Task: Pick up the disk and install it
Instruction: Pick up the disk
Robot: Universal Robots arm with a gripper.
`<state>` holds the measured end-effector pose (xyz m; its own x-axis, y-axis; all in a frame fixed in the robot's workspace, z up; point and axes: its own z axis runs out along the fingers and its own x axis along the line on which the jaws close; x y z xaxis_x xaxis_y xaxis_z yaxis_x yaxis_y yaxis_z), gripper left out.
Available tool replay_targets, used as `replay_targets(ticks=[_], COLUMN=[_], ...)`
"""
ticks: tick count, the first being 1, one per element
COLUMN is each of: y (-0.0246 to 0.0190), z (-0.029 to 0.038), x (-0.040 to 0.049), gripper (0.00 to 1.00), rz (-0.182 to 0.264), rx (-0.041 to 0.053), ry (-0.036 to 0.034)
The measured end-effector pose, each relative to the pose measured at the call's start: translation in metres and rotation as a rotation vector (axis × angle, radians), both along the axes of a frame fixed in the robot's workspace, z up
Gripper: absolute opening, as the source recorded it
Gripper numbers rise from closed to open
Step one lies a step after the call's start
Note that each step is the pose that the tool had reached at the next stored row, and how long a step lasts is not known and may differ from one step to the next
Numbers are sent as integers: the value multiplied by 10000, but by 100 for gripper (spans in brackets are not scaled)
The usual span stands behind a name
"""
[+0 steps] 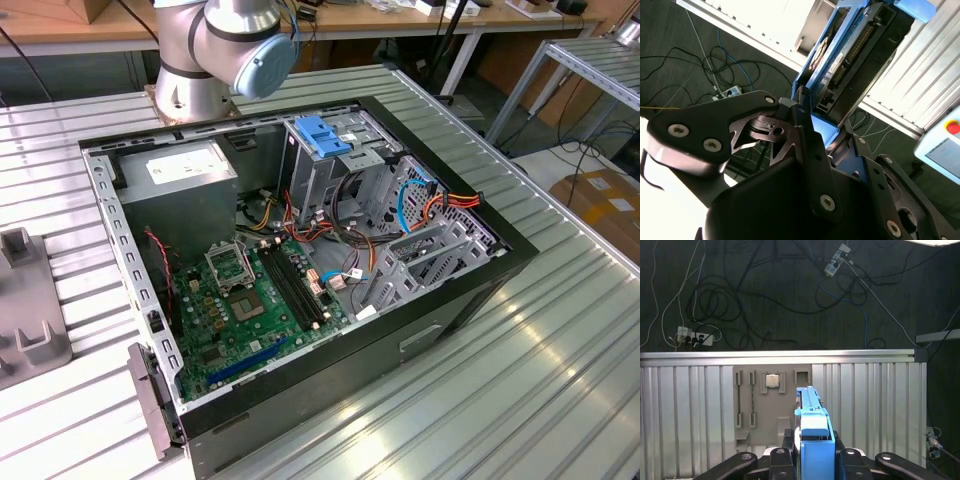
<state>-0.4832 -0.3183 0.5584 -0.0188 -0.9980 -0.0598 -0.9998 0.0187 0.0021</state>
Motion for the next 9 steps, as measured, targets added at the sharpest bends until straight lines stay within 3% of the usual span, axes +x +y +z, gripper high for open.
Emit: replay_targets(ticks=[9], y=[-24], z=[-2], x=[3], gripper=[37], rz=[0], rx=[0], ry=[-1])
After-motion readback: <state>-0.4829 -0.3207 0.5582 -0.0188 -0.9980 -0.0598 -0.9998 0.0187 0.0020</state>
